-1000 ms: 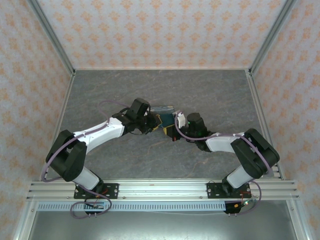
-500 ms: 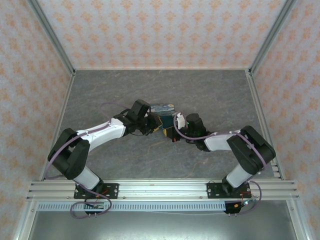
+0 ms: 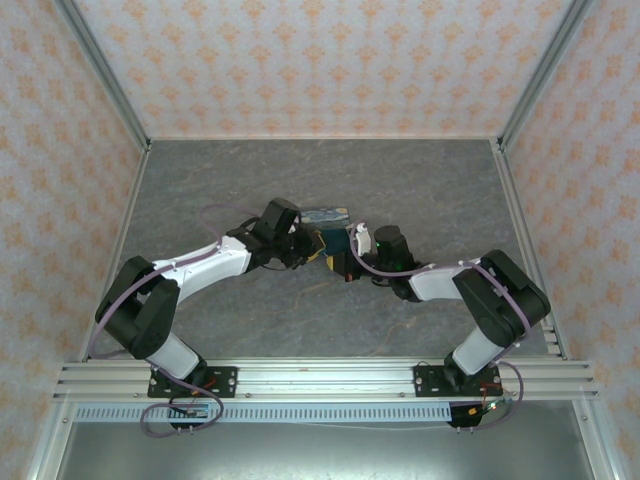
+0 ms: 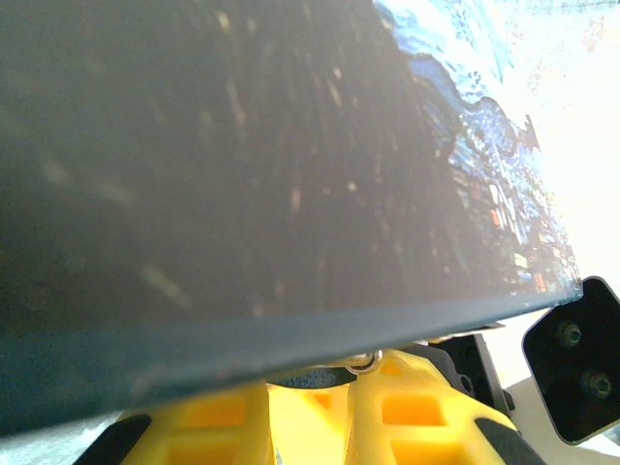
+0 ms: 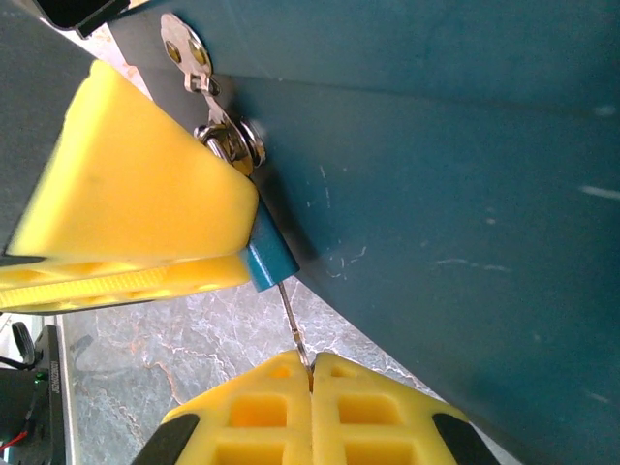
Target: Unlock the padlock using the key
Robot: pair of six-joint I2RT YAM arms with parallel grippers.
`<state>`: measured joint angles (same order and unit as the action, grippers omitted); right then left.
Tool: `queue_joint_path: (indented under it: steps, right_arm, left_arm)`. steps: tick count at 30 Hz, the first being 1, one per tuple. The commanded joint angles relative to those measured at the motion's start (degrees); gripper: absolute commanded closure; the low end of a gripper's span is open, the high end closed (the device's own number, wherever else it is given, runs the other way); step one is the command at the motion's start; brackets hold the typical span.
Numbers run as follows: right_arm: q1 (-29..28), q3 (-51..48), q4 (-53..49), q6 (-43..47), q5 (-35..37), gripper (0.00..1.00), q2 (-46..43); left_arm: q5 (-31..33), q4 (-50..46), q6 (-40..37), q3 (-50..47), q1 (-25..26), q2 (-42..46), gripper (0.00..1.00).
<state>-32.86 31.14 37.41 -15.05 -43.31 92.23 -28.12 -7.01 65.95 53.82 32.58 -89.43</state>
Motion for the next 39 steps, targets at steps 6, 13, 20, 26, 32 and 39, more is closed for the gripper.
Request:
queue_joint_path:
  steps: [6, 13, 20, 26, 32, 39]
  right_arm:
    - [1.7, 3.7, 6.5, -1.8, -3.9, 1.00, 0.6]
    - [2.5, 4.2, 6.1, -2.3, -5.9, 1.00, 2.2]
    - [3.2, 4.1, 5.9, -2.0, -5.1, 1.00, 2.0]
    - [3.5, 4.4, 5.9, -0.9, -5.2, 1.00, 1.4]
    - [3.5, 5.5, 0.6, 4.0, -4.6, 1.00, 0.5]
    - [3.5, 6.7, -0.9, 6.1, -3.7, 1.00, 2.0]
  left_arm:
    - [-6.4, 0.1, -2.2, -0.2, 1.5, -0.1, 0.82]
    - [-6.6, 0.2, -2.0, -0.2, 1.5, 0.2, 0.82]
    - [-6.9, 0.1, -2.1, -0.1, 1.5, 0.3, 0.82]
    - [-7.2, -0.6, -3.2, 0.0, 1.5, 0.1, 0.82]
    - [-8.4, -1.4, -4.5, 0.9, 1.5, -0.4, 0.82]
    - [-9.6, -1.7, -4.3, 2.0, 1.5, -0.5, 0.82]
